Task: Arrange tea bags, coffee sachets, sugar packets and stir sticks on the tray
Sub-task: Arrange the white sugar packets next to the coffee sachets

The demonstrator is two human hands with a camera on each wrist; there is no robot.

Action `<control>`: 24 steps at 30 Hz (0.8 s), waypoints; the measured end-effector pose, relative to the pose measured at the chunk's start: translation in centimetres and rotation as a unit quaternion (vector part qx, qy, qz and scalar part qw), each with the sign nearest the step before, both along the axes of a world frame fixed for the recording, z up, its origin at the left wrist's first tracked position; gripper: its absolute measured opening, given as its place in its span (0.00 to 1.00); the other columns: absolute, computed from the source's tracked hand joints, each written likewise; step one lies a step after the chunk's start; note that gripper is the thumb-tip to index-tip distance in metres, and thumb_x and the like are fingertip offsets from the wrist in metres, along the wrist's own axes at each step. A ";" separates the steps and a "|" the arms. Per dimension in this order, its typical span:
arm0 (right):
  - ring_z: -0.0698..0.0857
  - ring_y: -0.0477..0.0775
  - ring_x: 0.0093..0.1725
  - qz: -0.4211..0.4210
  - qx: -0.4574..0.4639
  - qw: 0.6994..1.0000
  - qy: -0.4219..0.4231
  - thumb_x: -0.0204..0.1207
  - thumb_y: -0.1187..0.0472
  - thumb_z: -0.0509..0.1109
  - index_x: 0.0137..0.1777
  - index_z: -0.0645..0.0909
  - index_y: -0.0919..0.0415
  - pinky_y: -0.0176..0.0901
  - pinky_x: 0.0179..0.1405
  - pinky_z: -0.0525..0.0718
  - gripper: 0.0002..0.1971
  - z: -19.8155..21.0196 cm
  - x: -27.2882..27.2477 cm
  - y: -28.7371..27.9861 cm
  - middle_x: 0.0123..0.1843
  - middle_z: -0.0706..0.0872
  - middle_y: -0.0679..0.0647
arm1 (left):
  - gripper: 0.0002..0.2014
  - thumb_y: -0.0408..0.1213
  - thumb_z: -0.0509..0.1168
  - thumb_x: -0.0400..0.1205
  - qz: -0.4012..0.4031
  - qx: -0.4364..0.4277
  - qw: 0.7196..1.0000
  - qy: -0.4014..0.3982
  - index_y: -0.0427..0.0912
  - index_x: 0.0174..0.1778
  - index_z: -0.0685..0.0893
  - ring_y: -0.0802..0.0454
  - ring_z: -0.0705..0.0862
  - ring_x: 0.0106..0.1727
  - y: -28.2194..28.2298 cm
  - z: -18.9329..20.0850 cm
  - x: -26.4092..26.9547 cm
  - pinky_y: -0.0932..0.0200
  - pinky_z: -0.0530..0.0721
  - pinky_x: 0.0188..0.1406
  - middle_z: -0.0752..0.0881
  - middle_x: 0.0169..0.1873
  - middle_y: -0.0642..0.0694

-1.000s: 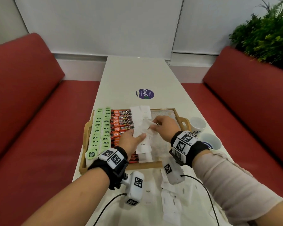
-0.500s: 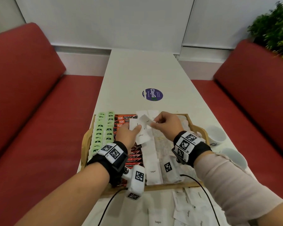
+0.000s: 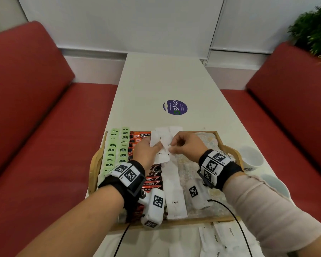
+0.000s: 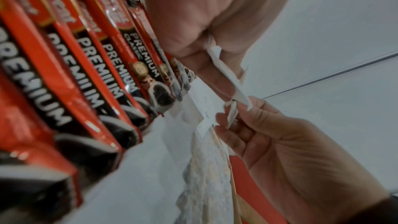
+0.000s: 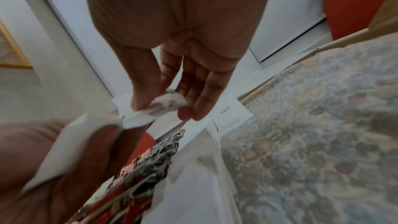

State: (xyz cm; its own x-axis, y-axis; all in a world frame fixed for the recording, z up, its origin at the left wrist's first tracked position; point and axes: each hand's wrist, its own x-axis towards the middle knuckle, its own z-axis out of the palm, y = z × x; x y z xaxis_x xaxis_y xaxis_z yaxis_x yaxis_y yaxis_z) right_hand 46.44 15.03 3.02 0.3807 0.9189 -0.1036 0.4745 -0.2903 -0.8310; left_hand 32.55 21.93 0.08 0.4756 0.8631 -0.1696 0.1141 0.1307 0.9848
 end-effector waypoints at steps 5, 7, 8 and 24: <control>0.79 0.51 0.29 -0.104 0.047 0.993 0.040 0.68 0.69 0.78 0.36 0.73 0.55 0.42 0.32 0.79 0.16 -0.7 1.8 0.9 0.29 0.79 0.52 | 0.02 0.36 0.67 0.82 0.031 -0.017 0.999 0.012 0.46 0.49 0.84 0.44 0.89 0.50 0.6 -0.4 -0.1 0.41 0.86 0.54 0.90 0.49 0.44; 0.80 0.51 0.31 -0.176 0.046 0.983 0.032 0.69 0.66 0.78 0.37 0.73 0.52 0.41 0.33 0.77 0.15 -1.3 2.9 1.3 0.31 0.81 0.50 | 0.03 0.36 0.67 0.82 0.037 -0.027 0.999 0.008 0.47 0.48 0.84 0.42 0.89 0.50 1.0 -0.7 -0.3 0.40 0.86 0.55 0.90 0.49 0.41; 0.81 0.52 0.34 -0.204 0.037 0.978 0.027 0.69 0.65 0.78 0.38 0.74 0.51 0.42 0.35 0.77 0.14 -1.7 3.4 1.5 0.33 0.82 0.50 | 0.03 0.37 0.66 0.82 0.036 -0.026 0.999 0.009 0.48 0.48 0.85 0.42 0.89 0.50 1.1 -0.8 -0.4 0.39 0.86 0.55 0.90 0.48 0.40; 0.87 0.61 0.50 -0.189 -0.097 0.977 -0.035 0.70 0.64 0.77 0.41 0.78 0.53 0.55 0.55 0.86 0.10 -4.5 5.0 4.0 0.44 0.87 0.55 | 0.05 0.36 0.64 0.83 0.018 -0.038 0.999 0.014 0.50 0.48 0.84 0.41 0.89 0.52 1.5 -1.2 0.2 0.38 0.87 0.53 0.90 0.51 0.39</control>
